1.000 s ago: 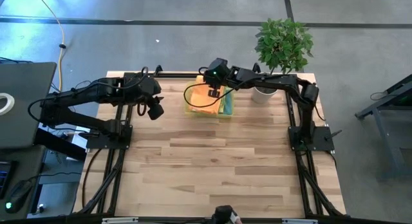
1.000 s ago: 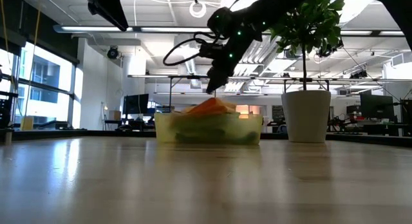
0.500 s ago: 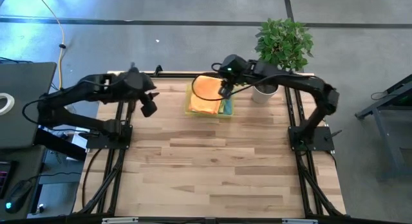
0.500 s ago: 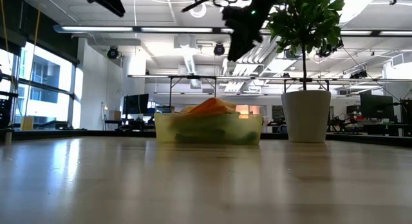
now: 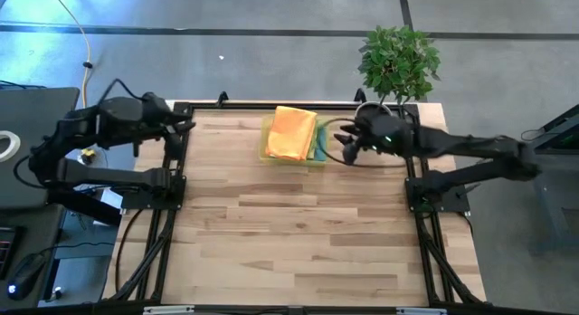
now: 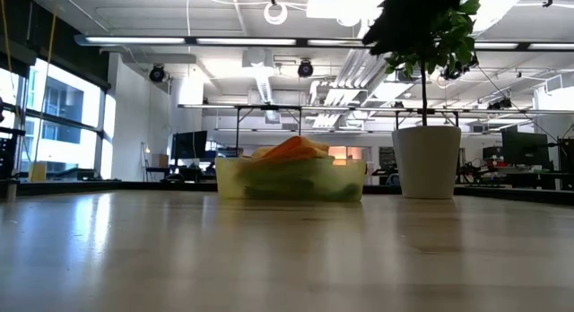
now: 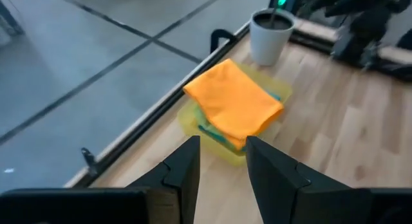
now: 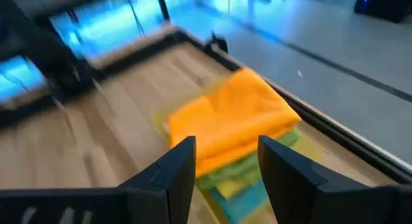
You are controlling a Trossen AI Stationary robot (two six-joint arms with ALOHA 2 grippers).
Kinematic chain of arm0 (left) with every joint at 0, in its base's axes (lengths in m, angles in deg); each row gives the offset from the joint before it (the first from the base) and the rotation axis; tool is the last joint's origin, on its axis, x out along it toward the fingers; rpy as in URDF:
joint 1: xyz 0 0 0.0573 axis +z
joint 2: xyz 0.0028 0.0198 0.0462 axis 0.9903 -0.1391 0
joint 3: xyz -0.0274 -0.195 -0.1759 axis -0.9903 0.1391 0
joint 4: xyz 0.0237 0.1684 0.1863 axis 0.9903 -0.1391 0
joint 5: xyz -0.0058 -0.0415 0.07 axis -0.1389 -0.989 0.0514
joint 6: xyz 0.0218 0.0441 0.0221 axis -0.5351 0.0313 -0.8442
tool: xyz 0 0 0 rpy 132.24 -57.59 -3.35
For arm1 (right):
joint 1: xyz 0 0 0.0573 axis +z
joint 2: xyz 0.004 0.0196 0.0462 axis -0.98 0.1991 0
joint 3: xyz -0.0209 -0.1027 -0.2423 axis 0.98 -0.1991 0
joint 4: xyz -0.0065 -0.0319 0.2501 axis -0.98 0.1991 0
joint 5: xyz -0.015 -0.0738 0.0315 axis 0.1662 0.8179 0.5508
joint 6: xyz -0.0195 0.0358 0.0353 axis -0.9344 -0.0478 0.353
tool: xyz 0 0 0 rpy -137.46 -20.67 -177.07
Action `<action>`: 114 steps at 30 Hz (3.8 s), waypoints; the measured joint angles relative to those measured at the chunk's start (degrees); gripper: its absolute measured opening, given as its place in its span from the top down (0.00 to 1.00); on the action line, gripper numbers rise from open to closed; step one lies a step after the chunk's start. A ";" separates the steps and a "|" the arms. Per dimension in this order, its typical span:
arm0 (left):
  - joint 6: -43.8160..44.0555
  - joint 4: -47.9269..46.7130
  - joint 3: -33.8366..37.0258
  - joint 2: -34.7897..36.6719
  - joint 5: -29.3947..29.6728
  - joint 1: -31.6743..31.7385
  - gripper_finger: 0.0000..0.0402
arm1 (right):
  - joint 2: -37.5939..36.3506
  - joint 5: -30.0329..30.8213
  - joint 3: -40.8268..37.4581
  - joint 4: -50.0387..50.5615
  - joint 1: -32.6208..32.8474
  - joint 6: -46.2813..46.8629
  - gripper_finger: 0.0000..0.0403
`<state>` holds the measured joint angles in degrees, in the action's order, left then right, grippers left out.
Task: Fold microfiber towels
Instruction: Return to Home Position
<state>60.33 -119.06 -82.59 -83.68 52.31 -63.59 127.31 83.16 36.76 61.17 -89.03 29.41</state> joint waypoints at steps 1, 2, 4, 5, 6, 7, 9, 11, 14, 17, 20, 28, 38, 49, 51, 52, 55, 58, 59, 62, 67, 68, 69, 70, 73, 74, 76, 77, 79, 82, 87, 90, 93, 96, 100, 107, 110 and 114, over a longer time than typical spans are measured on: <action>0.79 0.02 0.14 0.70 -0.74 0.00 0.71 | -2.24 1.14 -2.68 -2.80 1.28 1.25 0.61; 1.38 0.04 0.36 1.47 -1.50 0.00 0.71 | -4.37 2.45 -5.17 -5.55 2.44 2.05 0.61; 2.32 -0.06 0.79 2.75 -2.85 0.00 0.71 | -8.20 5.04 -9.64 -9.99 4.87 2.94 0.61; 2.75 -0.26 0.81 3.33 -3.17 0.00 0.71 | -9.92 6.19 -11.72 -11.76 5.97 2.98 0.61; 3.34 -0.48 0.81 3.76 -3.32 0.00 0.71 | -11.59 7.29 -13.58 -13.14 6.97 2.99 0.61; 3.75 -0.60 0.81 4.28 -3.31 0.00 0.71 | -13.23 8.41 -15.32 -14.23 7.94 3.17 0.61; 4.30 -0.82 0.81 5.29 -3.31 0.00 0.71 | -16.25 10.86 -18.22 -15.71 9.49 4.46 0.61; 4.40 -1.09 0.83 6.35 -3.15 0.00 0.71 | -19.18 13.23 -20.72 -16.07 10.84 5.67 0.61; 4.50 -2.38 0.83 8.32 -2.79 0.00 0.71 | -23.00 15.40 -23.62 -16.10 12.75 7.38 0.61; 5.71 -2.49 0.83 10.11 -2.50 0.00 0.71 | -25.69 16.03 -25.72 -16.21 14.28 8.10 0.61; 6.86 -2.52 0.83 11.03 -2.49 0.00 0.71 | -27.16 16.23 -28.00 -17.49 15.23 8.04 0.61; 7.24 -3.89 0.84 11.26 -2.49 0.00 0.71 | -26.99 17.76 -37.61 -34.29 16.38 9.04 0.61; 6.63 -6.12 0.85 11.26 -3.40 0.00 0.71 | -26.99 17.72 -48.76 -52.87 18.80 9.20 0.61; 8.05 -5.61 4.60 11.84 -8.52 -0.02 0.71 | -26.97 15.45 -51.15 -50.28 19.27 17.58 0.61; 9.03 -4.11 8.73 12.76 -9.09 -0.02 0.71 | -26.97 15.24 -51.15 -49.25 19.27 19.38 0.61; 9.39 -2.34 10.91 13.40 -9.53 -0.02 0.71 | -26.97 14.66 -51.15 -48.73 19.27 20.78 0.61; 8.78 4.16 17.81 15.12 -11.67 -0.02 0.71 | -26.98 11.08 -51.15 -47.44 19.27 24.17 0.61; 6.56 11.92 24.12 17.46 -13.41 -0.02 0.71 | -26.97 6.60 -51.15 -46.63 19.27 25.54 0.61; 5.95 14.20 26.06 18.24 -13.77 -0.02 0.71 | -26.98 5.50 -51.15 -46.36 19.27 25.58 0.61; 5.96 18.29 31.67 20.61 -14.49 -0.02 0.71 | -26.99 4.50 -51.15 -46.05 19.27 26.49 0.61; 8.98 23.32 40.11 24.35 -15.48 -0.07 0.71 | -26.99 4.51 -51.15 -42.66 19.27 25.49 0.61; 9.57 24.50 41.67 25.07 -15.47 -0.07 0.71 | -26.97 4.50 -51.15 -41.66 19.27 24.26 0.61; 9.82 26.39 43.40 25.76 -15.48 -0.07 0.71 | -26.97 4.50 -51.15 -40.67 19.27 22.87 0.61; 10.10 28.18 44.84 26.37 -15.46 -0.07 0.71 | -26.97 4.52 -51.15 -39.60 19.27 21.48 0.61; 9.82 33.52 49.11 28.24 -14.97 -0.09 0.71 | -26.97 4.51 -51.15 -36.89 19.27 16.84 0.61; 9.80 35.47 50.51 28.74 -14.40 -0.09 0.71 | -26.97 4.52 -51.15 -36.17 19.27 15.27 0.61; 9.85 38.73 53.23 29.48 -12.91 -0.09 0.71 | -26.97 4.52 -51.15 -34.90 19.27 12.35 0.61; 9.80 40.48 54.52 29.69 -12.15 -0.09 0.71 | -26.97 4.54 -51.15 -34.27 19.27 10.96 0.61; 9.83 45.10 57.04 29.77 -10.75 -0.09 0.71 | -26.97 4.54 -51.15 -33.61 19.27 8.50 0.61; 9.79 53.47 61.09 29.74 -9.54 -0.09 0.71 | -26.97 4.53 -51.15 -33.14 19.27 5.40 0.61; 12.15 68.16 68.81 29.68 -6.45 -0.09 0.71 | -26.97 4.54 -51.15 -33.16 19.27 3.66 0.61; 15.87 77.82 72.90 29.68 -5.90 -0.09 0.71 | -26.97 4.53 -51.15 -33.16 19.27 4.24 0.61; 16.61 80.26 73.95 29.64 -5.58 -0.09 0.71 | -26.97 4.53 -51.15 -33.16 19.27 4.31 0.61; 15.95 80.36 73.87 29.68 -4.53 -0.09 0.71 | -26.97 4.54 -51.15 -33.16 19.27 4.42 0.61; 18.14 78.81 73.87 29.68 -2.55 -0.09 0.71 | -26.97 4.54 -51.15 -33.16 19.27 4.42 0.61; 18.41 72.78 73.87 29.64 -7.84 -0.04 0.71 | -26.97 4.54 -51.15 -33.16 19.27 4.43 0.61; 18.60 71.03 73.87 29.65 -11.03 -0.09 0.71 | -26.97 4.54 -51.15 -33.16 19.27 4.42 0.61; 18.33 70.75 73.87 29.66 -11.46 -0.09 0.71 | -26.97 4.54 -51.15 -33.17 19.27 4.42 0.61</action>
<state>78.66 -48.31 -8.71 -54.02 40.85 -63.68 100.34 87.70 -14.39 28.00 -69.76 33.84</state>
